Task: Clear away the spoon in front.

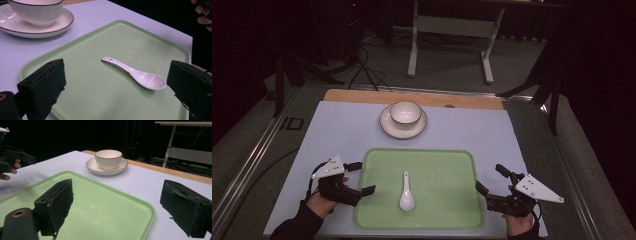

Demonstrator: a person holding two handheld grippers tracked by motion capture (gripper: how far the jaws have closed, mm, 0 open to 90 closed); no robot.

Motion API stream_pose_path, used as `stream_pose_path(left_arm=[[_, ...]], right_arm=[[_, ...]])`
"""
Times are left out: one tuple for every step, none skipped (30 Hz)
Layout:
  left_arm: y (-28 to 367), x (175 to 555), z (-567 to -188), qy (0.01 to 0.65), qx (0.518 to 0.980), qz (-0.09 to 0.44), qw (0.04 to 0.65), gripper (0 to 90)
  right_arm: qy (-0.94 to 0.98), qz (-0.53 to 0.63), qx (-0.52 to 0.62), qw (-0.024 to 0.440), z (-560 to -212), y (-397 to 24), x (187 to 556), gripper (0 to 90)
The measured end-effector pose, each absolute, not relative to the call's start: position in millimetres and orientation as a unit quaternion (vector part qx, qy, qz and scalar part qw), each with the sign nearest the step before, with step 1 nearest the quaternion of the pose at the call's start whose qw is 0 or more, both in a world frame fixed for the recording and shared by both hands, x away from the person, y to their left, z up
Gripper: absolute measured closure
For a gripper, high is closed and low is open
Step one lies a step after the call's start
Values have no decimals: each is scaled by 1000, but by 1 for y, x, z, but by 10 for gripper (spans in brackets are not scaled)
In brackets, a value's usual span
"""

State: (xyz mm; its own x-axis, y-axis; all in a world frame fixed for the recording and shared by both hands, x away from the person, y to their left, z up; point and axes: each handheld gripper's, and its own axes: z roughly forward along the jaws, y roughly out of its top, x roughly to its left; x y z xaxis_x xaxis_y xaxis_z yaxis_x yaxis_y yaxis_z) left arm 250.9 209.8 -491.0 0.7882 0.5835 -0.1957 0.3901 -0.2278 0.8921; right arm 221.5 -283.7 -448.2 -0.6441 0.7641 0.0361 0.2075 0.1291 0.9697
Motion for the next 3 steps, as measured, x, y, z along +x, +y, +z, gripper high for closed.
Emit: stream_pose_path(left_arm=[[209, 251, -492, 312, 779, 89, 536, 23], [208, 250, -492, 310, 781, 90, 534, 23], [208, 250, -492, 309, 783, 89, 533, 23]], right_arm=[[710, 564, 342, 246, -448, -284, 222, 112], [710, 564, 343, 245, -449, -283, 222, 112], [711, 563, 342, 246, -449, -283, 222, 112]])
